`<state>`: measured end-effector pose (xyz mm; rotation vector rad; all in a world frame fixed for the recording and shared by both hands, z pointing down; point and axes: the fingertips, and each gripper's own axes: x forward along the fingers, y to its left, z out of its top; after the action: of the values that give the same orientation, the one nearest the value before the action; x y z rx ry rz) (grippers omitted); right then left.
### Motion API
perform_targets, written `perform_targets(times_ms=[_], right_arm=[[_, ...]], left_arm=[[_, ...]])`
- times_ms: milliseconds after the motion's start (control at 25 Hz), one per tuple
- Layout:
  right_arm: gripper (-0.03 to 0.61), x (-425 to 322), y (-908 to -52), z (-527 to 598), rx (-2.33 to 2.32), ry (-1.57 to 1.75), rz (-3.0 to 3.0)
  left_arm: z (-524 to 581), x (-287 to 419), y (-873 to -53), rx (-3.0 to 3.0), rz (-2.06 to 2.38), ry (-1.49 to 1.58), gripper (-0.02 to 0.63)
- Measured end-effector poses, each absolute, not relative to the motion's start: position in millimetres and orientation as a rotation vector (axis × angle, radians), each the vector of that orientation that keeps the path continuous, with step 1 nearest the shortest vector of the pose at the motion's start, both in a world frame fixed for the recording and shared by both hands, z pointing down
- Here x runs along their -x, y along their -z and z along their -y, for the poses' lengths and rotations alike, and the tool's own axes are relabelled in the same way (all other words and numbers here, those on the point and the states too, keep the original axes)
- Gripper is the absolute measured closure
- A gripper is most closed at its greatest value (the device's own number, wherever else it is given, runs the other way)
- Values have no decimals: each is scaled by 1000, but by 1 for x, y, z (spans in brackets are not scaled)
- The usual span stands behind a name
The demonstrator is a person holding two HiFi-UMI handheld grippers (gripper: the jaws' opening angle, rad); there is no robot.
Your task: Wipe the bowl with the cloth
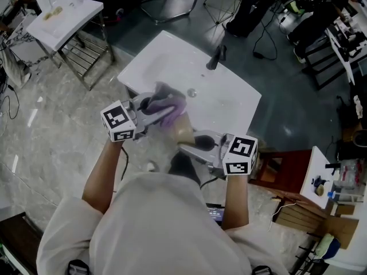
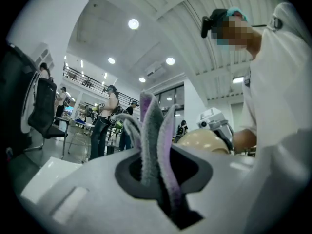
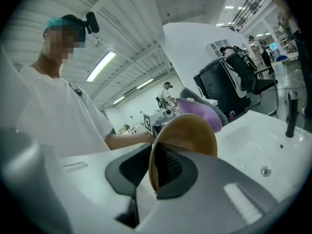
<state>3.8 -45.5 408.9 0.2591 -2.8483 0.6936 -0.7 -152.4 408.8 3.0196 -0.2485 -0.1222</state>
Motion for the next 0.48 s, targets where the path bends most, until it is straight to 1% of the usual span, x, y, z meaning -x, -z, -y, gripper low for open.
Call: perform_targets(times_ms=[120, 240, 480], right_arm=[[549, 1, -395, 42, -198, -718, 2902], [549, 0, -390, 44, -182, -750, 2942], [550, -7, -372, 62, -272, -813, 3071]], left_arm=[[150, 5, -414, -2945, 224, 212, 552], [149, 5, -424, -2889, 203, 236, 554], [145, 10, -430, -2718, 213, 418, 554]])
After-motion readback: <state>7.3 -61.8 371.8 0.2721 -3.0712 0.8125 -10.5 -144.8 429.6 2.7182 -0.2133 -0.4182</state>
